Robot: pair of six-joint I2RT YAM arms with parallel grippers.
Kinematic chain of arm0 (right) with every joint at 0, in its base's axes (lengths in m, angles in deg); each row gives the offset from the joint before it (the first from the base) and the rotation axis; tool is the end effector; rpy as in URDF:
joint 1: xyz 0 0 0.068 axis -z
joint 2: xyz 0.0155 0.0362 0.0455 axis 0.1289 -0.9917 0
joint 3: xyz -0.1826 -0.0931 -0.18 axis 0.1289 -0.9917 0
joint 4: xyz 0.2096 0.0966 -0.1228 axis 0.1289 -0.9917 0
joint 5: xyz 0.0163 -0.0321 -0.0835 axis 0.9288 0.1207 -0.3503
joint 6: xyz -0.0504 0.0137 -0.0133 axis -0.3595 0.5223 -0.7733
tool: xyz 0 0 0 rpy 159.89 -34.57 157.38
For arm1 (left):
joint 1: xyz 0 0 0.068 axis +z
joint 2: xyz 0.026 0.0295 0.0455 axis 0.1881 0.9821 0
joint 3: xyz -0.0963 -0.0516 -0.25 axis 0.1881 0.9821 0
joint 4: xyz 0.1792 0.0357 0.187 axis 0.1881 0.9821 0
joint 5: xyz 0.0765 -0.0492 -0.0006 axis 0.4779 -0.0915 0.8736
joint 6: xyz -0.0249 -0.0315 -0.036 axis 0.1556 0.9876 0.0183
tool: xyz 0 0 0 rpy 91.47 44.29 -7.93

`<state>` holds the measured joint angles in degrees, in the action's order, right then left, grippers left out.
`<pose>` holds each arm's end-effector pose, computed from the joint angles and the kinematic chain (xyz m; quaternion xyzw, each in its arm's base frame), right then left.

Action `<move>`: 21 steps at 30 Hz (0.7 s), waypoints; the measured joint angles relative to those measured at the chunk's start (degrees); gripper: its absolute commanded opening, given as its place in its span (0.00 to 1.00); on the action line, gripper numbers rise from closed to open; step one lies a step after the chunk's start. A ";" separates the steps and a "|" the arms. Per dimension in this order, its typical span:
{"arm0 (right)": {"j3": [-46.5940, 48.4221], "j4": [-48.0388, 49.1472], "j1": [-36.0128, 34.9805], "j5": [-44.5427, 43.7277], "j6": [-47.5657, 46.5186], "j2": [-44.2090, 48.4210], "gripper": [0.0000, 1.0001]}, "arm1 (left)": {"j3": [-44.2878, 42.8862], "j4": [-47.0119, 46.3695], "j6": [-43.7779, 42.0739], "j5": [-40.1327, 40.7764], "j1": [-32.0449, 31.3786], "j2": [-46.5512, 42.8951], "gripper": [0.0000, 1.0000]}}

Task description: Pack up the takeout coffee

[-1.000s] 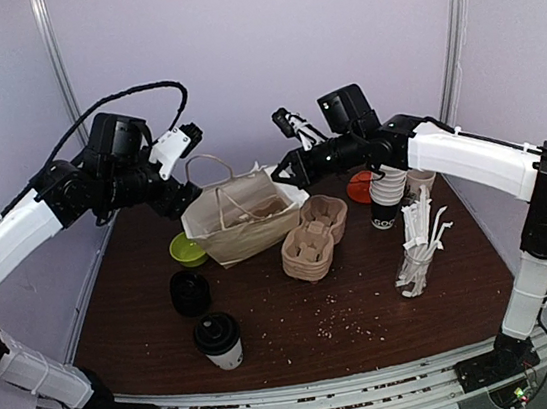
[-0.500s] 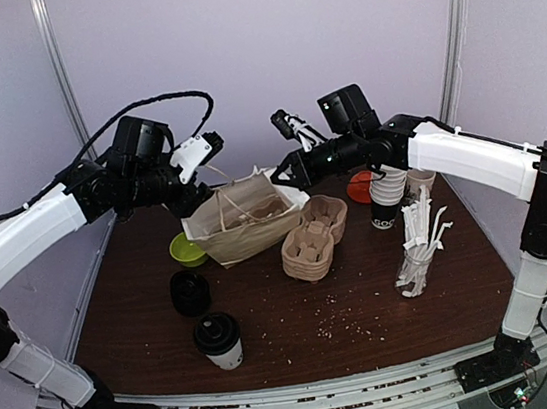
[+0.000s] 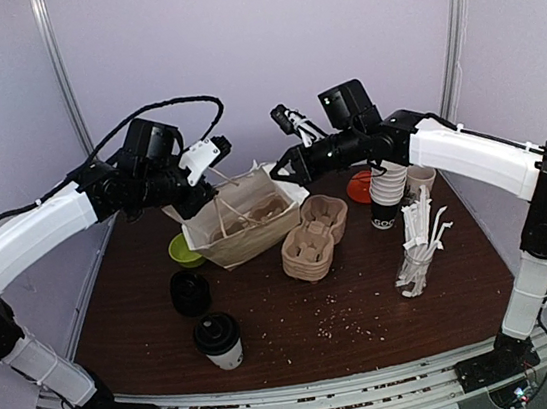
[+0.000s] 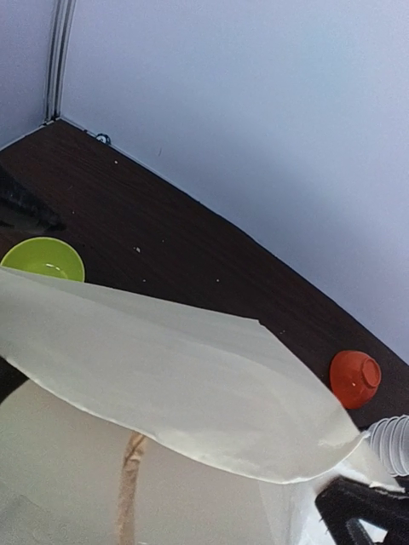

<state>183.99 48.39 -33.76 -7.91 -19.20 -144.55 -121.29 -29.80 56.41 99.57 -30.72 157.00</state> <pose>0.3048 0.2875 0.3764 -0.3349 0.7486 0.4073 0.4018 0.2563 -0.2177 0.3674 0.4001 0.7880 -0.0034 0.4680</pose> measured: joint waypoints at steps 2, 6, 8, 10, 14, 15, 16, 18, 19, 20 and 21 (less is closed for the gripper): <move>0.04 -0.07 0.07 0.00 0.04 0.00 0.00 | 0.00 -0.42 -0.26 0.04 0.00 0.00 0.23; 0.33 -0.33 0.07 0.02 0.09 0.00 0.00 | 0.02 -0.57 -0.66 0.00 0.00 0.00 0.09; 0.33 -0.42 0.07 0.00 0.11 0.00 0.01 | 0.02 -0.59 -0.59 -0.04 0.00 -0.02 0.03; 0.33 -0.39 0.07 0.00 0.13 0.00 0.09 | 0.02 -0.61 -0.70 -0.09 0.00 -0.07 0.00; 0.33 -0.42 0.07 0.11 0.24 0.00 0.39 | 0.11 -0.59 -0.74 -0.07 0.00 -0.46 0.00; 0.33 -0.46 0.07 0.15 0.81 0.00 0.46 | 0.13 -0.57 -0.74 0.00 0.00 -0.59 0.00; 0.33 -0.50 0.07 0.17 0.57 0.00 0.55 | 0.13 -0.59 -0.72 0.02 0.00 -0.66 0.00; 0.35 -0.57 0.07 0.02 0.98 0.02 0.68 | 0.13 -0.59 -0.59 0.04 0.00 -0.74 0.00; 0.39 -0.66 0.07 -0.15 0.92 0.09 0.72 | 0.13 -0.59 -0.44 0.11 0.00 -0.74 0.00; 0.42 -0.83 0.04 -0.26 1.36 0.15 0.75 | 0.13 -0.57 -0.24 0.22 0.00 -0.74 0.00; 0.42 -1.01 0.07 -0.63 1.53 0.33 0.78 | 0.13 -0.57 -0.04 0.31 0.00 -0.74 0.00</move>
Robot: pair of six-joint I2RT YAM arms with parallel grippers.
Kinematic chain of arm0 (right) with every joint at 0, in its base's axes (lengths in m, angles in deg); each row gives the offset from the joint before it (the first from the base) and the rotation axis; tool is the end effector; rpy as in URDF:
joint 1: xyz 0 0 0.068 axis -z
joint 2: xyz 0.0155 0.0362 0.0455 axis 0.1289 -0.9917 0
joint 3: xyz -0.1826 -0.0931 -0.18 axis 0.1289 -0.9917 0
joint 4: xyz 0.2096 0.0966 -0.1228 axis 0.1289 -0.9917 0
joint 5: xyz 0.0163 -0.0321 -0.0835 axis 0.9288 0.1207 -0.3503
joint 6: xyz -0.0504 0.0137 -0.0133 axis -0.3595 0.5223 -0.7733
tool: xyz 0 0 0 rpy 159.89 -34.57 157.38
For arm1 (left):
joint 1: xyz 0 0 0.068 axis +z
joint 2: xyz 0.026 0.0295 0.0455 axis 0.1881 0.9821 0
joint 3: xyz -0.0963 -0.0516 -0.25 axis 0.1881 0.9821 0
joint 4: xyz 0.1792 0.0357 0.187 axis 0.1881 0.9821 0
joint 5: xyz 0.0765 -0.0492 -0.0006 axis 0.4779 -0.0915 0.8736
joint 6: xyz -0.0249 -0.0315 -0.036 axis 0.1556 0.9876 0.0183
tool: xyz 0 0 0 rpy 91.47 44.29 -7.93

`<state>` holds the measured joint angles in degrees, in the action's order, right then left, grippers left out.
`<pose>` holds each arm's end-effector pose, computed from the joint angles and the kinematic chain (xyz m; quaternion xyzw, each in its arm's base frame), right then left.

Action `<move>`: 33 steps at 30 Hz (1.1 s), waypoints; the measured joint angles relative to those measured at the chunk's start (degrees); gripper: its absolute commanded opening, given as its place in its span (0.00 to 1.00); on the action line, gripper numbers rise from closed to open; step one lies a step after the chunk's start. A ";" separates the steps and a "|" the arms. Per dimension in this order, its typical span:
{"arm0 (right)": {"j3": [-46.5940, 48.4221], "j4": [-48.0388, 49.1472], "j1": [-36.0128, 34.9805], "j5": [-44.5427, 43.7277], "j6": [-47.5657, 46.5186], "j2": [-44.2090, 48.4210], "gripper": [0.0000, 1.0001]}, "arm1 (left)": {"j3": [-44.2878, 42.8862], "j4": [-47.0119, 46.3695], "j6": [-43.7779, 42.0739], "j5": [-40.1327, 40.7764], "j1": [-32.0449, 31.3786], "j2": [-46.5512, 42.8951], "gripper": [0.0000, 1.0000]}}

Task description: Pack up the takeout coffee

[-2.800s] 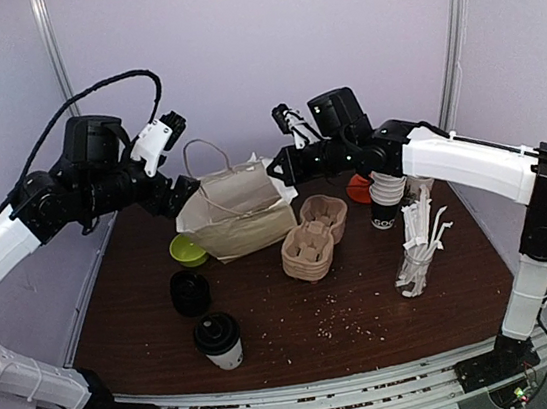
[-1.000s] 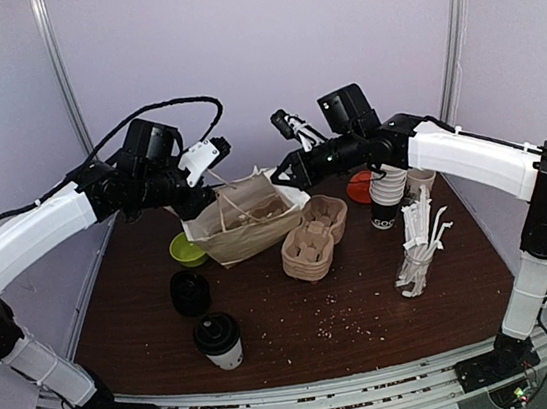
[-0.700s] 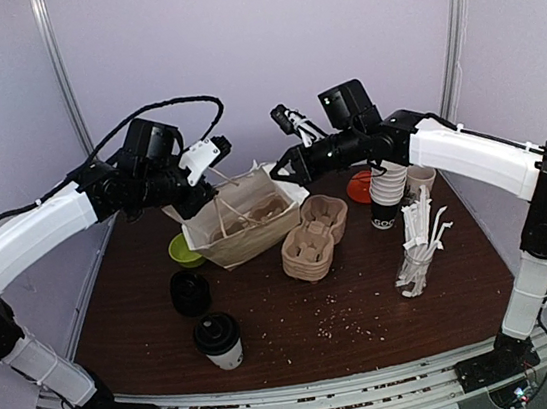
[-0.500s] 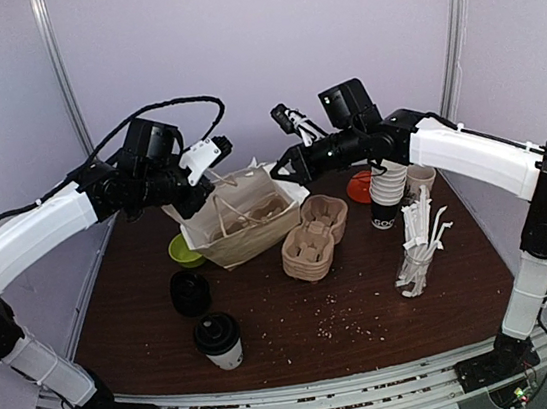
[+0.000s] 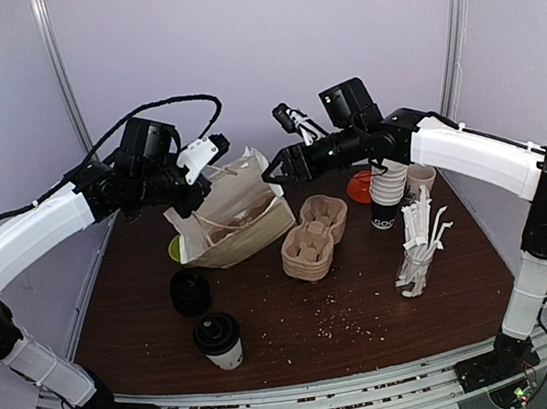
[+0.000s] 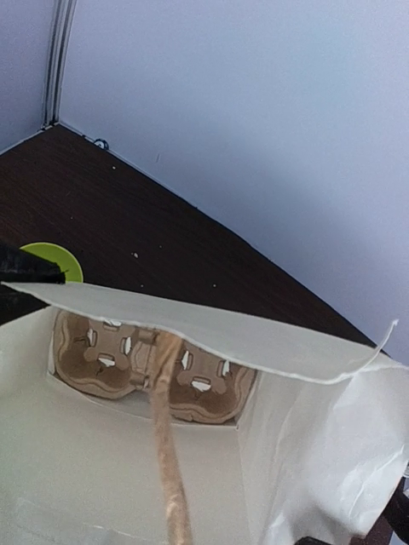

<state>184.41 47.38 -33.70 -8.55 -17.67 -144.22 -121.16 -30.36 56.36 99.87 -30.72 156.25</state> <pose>0.3037 0.2855 0.3795 -0.3218 0.7563 0.4081 0.3975 0.2544 -0.2158 0.3716 0.3960 0.7846 -0.0033 0.4771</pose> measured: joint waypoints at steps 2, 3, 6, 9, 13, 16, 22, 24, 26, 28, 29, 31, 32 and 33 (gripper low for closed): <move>0.00 -0.72 -0.02 -0.76 -0.04 0.70 0.81 | -0.04 0.07 0.79 0.15 0.00 0.00 0.00; 0.00 -1.25 -0.02 -1.36 -0.07 1.46 0.82 | -0.13 0.22 1.20 0.31 -0.02 0.02 0.00; -0.59 -2.12 -0.02 -3.61 -0.13 4.70 0.84 | -1.53 0.90 2.91 1.53 -0.57 0.66 0.00; -3.74 -2.27 -0.11 -6.51 -0.50 10.58 0.84 | -3.87 1.99 5.11 3.65 -1.49 1.90 0.00; -10.82 -2.86 -2.75 -12.98 -2.19 20.28 0.85 | -7.89 2.95 8.15 5.88 -2.60 4.35 0.00; -16.20 -3.67 -8.57 -18.29 -3.26 24.98 0.88 | -8.81 3.58 9.31 7.61 -3.56 5.11 0.00; -25.05 -4.02 -22.16 -24.79 -2.75 24.04 0.94 | -10.69 7.17 11.54 12.83 -5.25 6.91 0.00; -26.58 -3.69 -24.04 -25.86 -2.16 22.05 0.95 | -10.71 8.09 12.31 14.49 -5.27 7.08 0.00; -27.43 -2.89 -24.83 -26.51 -1.46 20.68 0.96 | -10.73 8.44 12.92 16.22 -5.27 7.04 0.00; -27.85 -1.51 -25.49 -26.82 -1.11 19.67 0.97 | -10.73 8.74 13.38 17.75 -5.27 7.04 0.00; -27.85 -0.66 -25.81 -26.91 -0.92 19.17 0.97 | -10.73 8.83 13.49 18.32 -5.27 7.04 0.00; -27.52 0.74 -26.34 -27.21 -0.66 18.12 0.99 | -10.95 9.29 13.70 20.00 -5.27 7.04 0.00; -27.41 1.31 -26.69 -27.39 -0.50 17.59 1.00 | -11.15 9.44 13.77 20.76 -5.27 7.08 0.00; -27.10 1.68 -27.21 -27.63 -0.46 16.83 1.00 | -11.39 9.64 13.88 21.51 -5.27 7.15 0.00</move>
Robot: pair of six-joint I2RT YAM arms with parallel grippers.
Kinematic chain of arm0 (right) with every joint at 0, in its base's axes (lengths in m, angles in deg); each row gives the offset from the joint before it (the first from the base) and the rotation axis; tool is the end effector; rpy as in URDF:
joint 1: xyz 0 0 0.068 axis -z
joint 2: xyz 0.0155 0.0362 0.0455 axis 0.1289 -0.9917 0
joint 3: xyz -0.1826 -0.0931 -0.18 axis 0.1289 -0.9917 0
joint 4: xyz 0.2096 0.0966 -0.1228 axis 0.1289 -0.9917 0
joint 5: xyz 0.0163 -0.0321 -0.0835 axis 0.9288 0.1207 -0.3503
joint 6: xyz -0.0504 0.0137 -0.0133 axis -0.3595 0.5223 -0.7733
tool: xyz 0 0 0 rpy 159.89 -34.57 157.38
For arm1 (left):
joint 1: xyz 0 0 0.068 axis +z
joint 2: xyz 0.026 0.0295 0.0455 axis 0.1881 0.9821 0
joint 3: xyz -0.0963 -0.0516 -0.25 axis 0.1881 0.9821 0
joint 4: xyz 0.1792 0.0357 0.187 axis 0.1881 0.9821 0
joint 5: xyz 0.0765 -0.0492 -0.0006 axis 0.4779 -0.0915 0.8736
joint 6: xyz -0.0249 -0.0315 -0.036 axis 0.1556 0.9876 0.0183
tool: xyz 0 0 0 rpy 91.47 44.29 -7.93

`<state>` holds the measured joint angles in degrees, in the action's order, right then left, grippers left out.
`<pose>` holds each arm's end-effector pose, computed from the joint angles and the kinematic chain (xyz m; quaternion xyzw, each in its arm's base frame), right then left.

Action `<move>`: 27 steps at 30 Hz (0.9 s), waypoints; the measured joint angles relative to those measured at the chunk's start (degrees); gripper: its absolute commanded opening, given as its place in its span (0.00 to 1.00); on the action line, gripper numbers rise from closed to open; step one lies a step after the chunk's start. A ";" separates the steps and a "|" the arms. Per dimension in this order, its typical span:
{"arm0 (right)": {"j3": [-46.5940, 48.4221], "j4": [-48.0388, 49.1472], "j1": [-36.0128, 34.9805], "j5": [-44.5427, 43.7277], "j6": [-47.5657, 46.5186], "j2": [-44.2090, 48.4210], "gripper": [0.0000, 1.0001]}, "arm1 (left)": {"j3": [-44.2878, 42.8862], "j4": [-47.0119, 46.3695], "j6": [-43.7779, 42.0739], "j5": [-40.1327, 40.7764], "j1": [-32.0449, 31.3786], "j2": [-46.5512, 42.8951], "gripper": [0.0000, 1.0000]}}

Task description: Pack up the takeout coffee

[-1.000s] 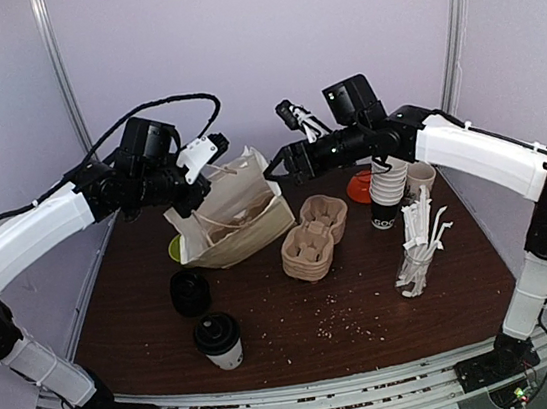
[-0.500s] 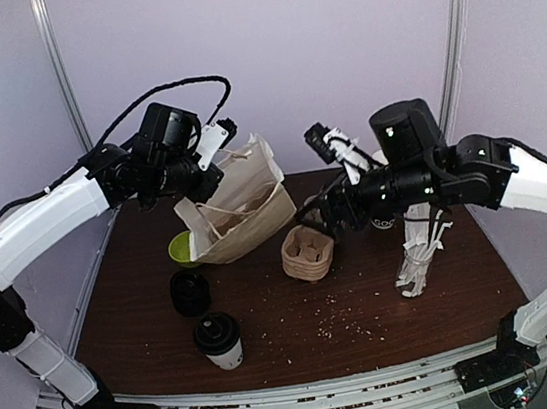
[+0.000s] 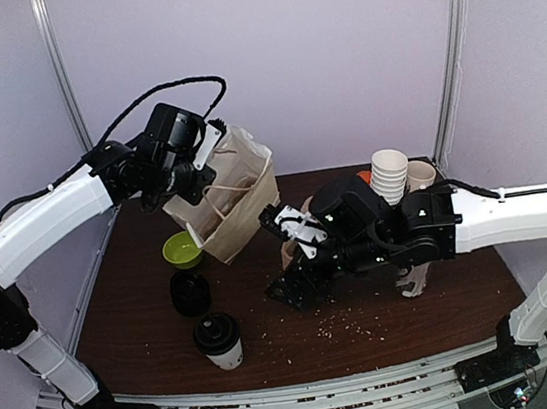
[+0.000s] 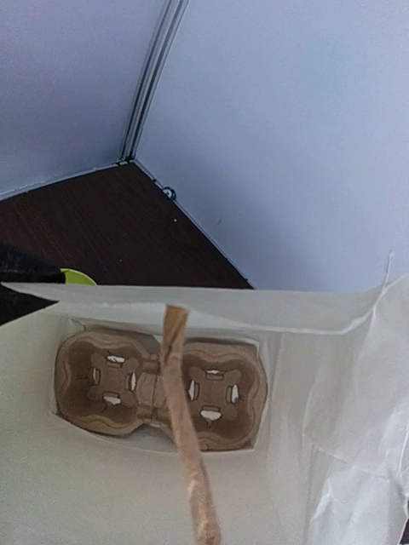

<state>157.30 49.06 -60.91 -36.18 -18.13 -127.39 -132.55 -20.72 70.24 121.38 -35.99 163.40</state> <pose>0.1266 0.3154 0.3223 -0.4062 0.7723 0.3036 0.3826 0.2548 -0.2430 0.3855 0.2637 0.8332 0.0952 0.4767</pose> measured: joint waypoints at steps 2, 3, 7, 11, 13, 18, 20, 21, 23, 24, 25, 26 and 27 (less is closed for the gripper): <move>1.18 0.70 -1.40 -0.52 0.13 -2.14 1.00 | -0.57 0.37 0.26 1.16 0.00 0.26 0.00; 2.10 1.07 -2.32 -0.79 0.13 -3.67 1.00 | -0.81 0.50 0.46 1.53 0.00 0.48 0.00; 5.27 1.22 -5.44 -1.49 0.13 -8.61 1.00 | -1.18 0.50 1.53 2.27 0.00 1.36 0.00; 10.99 -0.20 -8.52 -2.32 0.07 -14.82 1.00 | -1.75 0.48 2.36 2.34 0.00 2.16 0.00; 15.17 -1.31 -9.70 -2.89 0.04 -18.67 1.00 | -1.77 0.46 2.78 2.49 0.00 2.54 0.00; 25.18 -7.76 -11.45 -3.80 0.57 -26.45 1.00 | -1.77 0.24 3.72 2.71 0.00 3.56 0.00; 29.75 -11.06 -11.72 -4.31 1.36 -29.40 1.00 | -1.77 0.26 4.17 2.73 0.00 3.87 0.00; 31.61 -12.46 -11.72 -4.50 1.77 -30.56 1.00 | -1.75 0.37 4.39 2.73 0.00 4.02 0.00; 36.02 -15.65 -11.69 -4.85 2.62 -33.18 1.00 | -1.60 0.63 4.81 2.71 0.00 4.35 0.00; 38.21 -17.18 -11.69 -4.96 3.10 -34.42 1.00 | -1.49 0.66 5.03 2.71 0.00 4.50 0.00; 40.04 -18.47 -11.69 -5.01 3.50 -35.45 1.00 | -1.40 0.72 5.18 2.71 0.00 4.61 0.00; 43.19 -20.61 -11.69 -5.05 3.87 -37.07 1.00 | -1.33 0.70 5.31 2.69 0.00 4.66 0.00; 45.86 -21.88 -11.67 -5.09 4.17 -38.53 1.00 | -1.25 0.70 5.44 2.69 0.00 4.72 0.00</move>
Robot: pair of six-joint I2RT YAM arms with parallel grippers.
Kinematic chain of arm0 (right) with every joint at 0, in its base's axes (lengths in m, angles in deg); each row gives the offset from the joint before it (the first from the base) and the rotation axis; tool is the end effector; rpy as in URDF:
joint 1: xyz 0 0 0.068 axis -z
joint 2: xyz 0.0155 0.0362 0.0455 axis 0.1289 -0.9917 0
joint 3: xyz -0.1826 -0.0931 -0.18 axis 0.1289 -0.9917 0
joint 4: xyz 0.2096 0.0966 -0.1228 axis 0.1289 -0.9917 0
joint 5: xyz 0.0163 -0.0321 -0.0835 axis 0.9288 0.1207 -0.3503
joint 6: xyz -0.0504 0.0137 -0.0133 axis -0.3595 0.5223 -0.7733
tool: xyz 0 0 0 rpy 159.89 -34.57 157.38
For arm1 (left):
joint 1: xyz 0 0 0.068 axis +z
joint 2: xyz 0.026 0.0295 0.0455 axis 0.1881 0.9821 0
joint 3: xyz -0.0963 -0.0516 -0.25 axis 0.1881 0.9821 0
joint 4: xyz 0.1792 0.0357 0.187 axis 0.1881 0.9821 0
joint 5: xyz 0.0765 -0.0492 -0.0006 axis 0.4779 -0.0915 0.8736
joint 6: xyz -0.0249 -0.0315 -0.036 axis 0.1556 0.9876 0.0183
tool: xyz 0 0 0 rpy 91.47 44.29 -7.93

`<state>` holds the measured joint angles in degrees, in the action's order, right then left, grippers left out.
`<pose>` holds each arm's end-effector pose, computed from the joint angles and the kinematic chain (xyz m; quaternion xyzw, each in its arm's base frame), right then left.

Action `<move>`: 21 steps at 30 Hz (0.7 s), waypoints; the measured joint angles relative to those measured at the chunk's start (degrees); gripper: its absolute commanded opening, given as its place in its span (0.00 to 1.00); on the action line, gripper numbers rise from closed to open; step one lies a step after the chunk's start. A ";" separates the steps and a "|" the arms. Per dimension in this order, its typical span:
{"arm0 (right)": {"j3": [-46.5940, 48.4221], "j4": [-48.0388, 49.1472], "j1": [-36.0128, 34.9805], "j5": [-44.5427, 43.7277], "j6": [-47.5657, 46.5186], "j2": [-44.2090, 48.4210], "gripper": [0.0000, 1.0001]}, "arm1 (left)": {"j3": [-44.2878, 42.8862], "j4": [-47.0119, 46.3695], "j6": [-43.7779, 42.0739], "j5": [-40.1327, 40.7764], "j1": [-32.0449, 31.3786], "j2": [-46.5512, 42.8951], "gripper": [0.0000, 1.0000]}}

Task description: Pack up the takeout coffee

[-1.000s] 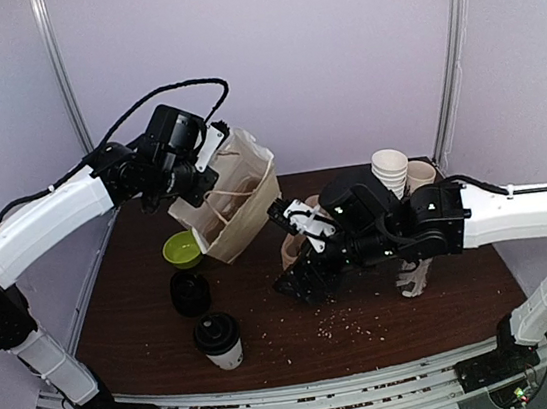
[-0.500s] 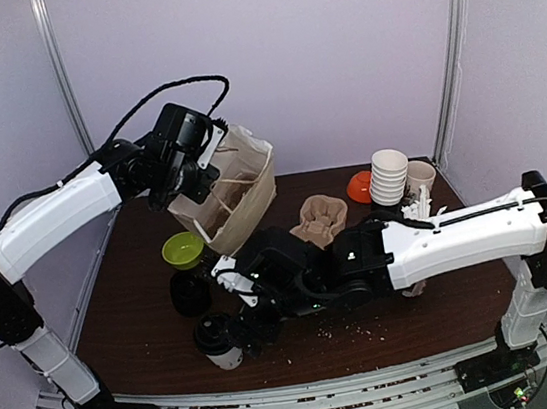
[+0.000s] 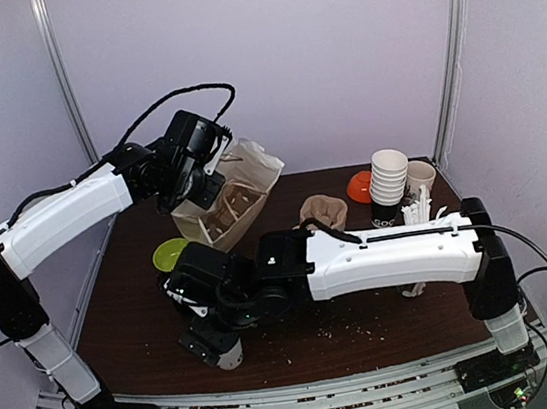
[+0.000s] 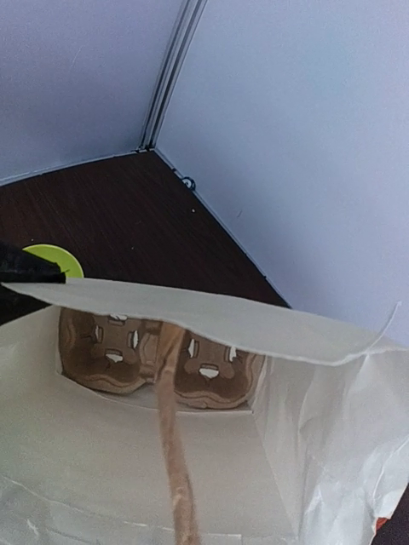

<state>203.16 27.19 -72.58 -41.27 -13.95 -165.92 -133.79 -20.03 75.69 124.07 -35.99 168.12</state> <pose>0.0893 0.4809 0.2919 -0.4714 0.7971 0.2399 0.2914 0.2695 -0.2566 0.3640 0.2275 0.8517 0.1091 0.4592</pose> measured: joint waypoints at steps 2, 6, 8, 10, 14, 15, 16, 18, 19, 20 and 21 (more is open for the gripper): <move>4.04 -2.14 0.04 -0.17 0.61 -2.27 1.00 | 0.02 0.07 0.22 -0.02 0.00 0.00 0.00; 7.82 -5.77 0.15 -0.46 1.27 -4.76 1.00 | 0.02 0.13 0.57 -0.02 0.00 0.04 0.00; 8.87 -7.26 0.28 -0.61 1.44 -5.57 1.00 | 0.02 0.13 0.68 -0.04 0.00 0.15 0.00; 10.12 -8.48 0.39 -0.76 1.70 -6.58 1.00 | 0.02 0.15 0.81 -0.11 0.00 0.31 0.00; 11.23 -9.75 0.85 -0.79 2.19 -7.82 1.00 | 0.02 0.22 1.05 -0.22 0.00 0.57 0.00; 11.54 -10.23 0.96 -0.79 2.25 -8.04 1.00 | 0.02 0.22 1.07 -0.24 0.00 0.63 0.00; 11.82 -10.49 1.07 -0.79 2.29 -8.24 1.00 | 0.04 0.20 1.14 -0.26 0.00 0.66 0.00; 11.93 -10.58 1.25 -0.79 2.38 -8.39 1.00 | 0.13 0.20 1.18 -0.31 0.00 0.66 0.00; 12.04 -10.73 1.29 -0.79 2.40 -8.48 1.00 | 0.13 0.20 1.18 -0.33 0.00 0.66 0.00; 12.20 -10.82 1.33 -0.79 2.40 -8.66 1.00 | 0.15 0.17 1.18 -0.39 0.00 0.66 0.00; 12.24 -10.84 1.33 -0.79 2.43 -8.81 1.00 | 0.17 0.20 1.18 -0.42 0.00 0.66 0.00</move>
<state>215.40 16.34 -71.25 -42.05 -11.53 -174.73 -133.62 -19.83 76.87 123.65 -35.99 168.78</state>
